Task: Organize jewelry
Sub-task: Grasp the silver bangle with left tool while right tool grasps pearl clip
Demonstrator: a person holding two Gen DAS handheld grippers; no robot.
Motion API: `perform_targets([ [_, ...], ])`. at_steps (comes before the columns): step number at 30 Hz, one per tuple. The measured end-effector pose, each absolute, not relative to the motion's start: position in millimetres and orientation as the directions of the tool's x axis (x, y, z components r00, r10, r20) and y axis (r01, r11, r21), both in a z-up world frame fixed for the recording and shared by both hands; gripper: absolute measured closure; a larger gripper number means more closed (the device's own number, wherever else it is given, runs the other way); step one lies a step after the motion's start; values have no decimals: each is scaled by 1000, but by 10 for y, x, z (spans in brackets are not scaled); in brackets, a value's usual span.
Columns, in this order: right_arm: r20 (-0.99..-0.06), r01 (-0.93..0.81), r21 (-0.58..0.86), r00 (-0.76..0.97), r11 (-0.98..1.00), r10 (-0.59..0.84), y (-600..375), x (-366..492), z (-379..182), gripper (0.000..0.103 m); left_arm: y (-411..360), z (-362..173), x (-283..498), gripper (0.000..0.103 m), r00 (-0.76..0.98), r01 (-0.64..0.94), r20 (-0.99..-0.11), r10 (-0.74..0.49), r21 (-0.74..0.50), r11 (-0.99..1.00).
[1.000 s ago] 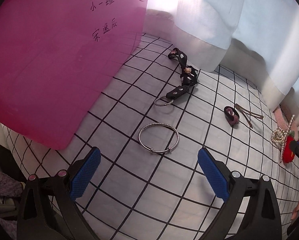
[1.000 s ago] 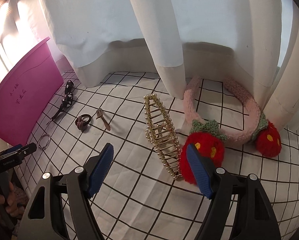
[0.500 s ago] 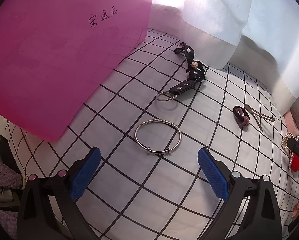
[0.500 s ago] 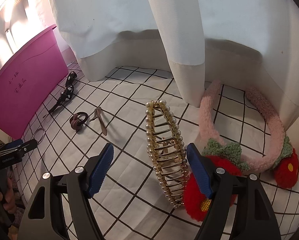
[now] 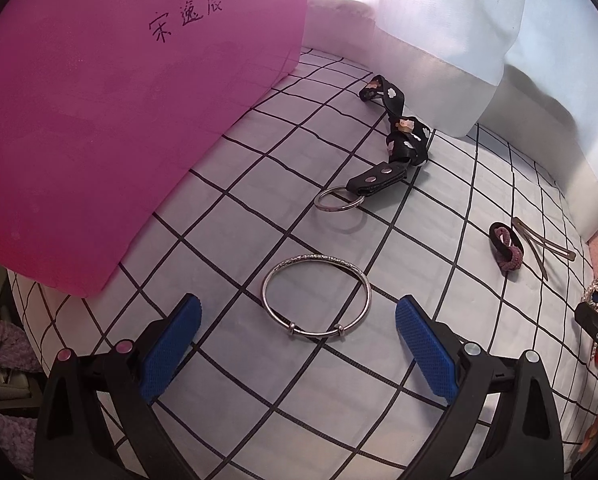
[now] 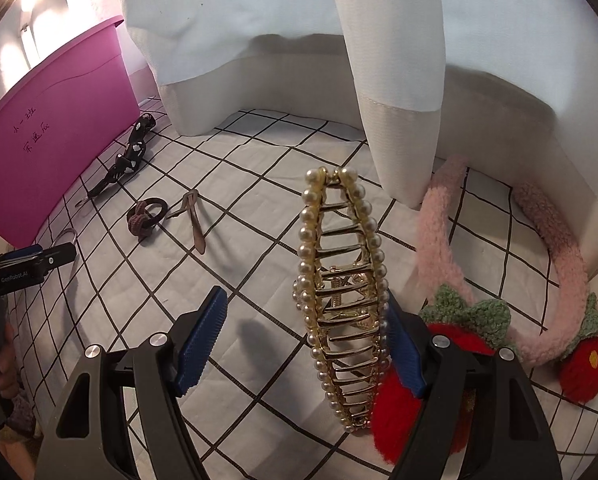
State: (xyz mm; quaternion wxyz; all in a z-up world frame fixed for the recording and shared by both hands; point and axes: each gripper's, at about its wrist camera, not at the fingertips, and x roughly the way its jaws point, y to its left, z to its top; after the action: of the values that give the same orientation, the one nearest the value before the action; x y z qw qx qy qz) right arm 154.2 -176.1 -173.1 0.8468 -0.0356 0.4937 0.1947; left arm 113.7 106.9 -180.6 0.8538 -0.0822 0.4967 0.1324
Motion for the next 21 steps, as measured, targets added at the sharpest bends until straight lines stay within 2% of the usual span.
perform_targets([
  [6,-855,-397,62,452,916,254,-1678,1523,-1781,31,1064,-1833,1271,5,489,-290,-859,153,5,957],
  [14,-844,-390,51,475,919,249,-1675,1513,-1788,31,1022,-1843,1301,7,524,-292,-835,167,9,956],
  [17,-843,-390,52,477,919,250,-1672,1508,-1785,32,965,-1816,1217,15,538,-273,-827,163,11,962],
  [20,-842,-391,55,477,919,253,-1687,1487,-1768,35,923,-1790,1154,27,552,-254,-820,151,7,967],
  [21,-840,-393,52,480,918,253,-1689,1473,-1760,38,911,-1776,1140,35,556,-248,-818,147,6,969],
])
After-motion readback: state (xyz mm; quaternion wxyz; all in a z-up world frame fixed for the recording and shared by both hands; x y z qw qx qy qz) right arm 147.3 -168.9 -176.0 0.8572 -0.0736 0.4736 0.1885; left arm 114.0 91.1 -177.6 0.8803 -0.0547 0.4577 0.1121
